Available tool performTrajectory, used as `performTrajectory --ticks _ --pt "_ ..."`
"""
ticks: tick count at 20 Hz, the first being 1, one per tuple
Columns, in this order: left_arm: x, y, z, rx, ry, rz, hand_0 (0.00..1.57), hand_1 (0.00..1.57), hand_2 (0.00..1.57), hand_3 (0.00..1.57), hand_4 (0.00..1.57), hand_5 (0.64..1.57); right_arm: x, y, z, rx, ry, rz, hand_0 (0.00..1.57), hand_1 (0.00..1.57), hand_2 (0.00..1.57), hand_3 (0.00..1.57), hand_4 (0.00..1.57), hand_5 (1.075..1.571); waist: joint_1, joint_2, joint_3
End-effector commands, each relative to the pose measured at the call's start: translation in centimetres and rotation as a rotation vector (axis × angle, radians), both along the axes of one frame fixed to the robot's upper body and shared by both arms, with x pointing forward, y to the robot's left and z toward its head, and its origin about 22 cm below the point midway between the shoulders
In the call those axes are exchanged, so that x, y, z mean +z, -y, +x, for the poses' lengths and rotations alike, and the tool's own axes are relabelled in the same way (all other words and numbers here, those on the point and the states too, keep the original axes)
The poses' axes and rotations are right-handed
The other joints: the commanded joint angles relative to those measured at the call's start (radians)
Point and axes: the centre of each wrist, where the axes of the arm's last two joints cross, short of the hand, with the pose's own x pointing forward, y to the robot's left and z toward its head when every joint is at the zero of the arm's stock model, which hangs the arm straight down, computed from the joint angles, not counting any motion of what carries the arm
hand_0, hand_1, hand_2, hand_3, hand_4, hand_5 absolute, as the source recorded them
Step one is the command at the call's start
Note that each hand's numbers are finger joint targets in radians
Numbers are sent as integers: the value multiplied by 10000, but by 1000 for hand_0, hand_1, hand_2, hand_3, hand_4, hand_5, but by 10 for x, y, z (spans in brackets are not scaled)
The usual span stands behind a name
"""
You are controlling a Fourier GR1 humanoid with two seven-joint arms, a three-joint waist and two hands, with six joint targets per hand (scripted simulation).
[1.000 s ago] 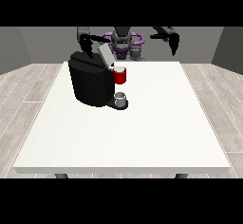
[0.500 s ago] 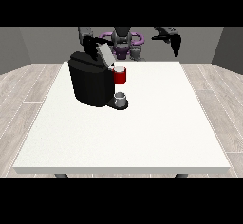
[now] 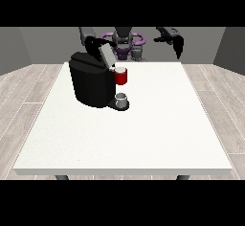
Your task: Insert the coffee pod into the coffee machine and close the lid
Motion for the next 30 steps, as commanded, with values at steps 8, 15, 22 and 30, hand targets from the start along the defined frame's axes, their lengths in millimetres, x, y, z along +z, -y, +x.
performTrajectory --ticks 8,15,22,30 --pt "-8 -13 -5 262 -251 217 0 0 0 0 169 1571 11 -28 11 497 -330 -598 0 0 0 0 214 1571 150 -72 36" --pt "23 8 19 -77 226 99 0 0 0 0 154 1571 32 -47 24 668 567 -1324 0 0 0 0 149 1571 368 345 39" --pt "1 16 7 -87 530 57 0 0 0 0 202 1571 48 -65 26 999 586 -1044 0 0 0 0 125 1571 172 38 36" --pt "-27 4 -11 250 -184 -290 0 0 0 0 192 1571 -25 -88 -30 2709 115 325 0 0 0 0 275 1571 -598 -1353 37"
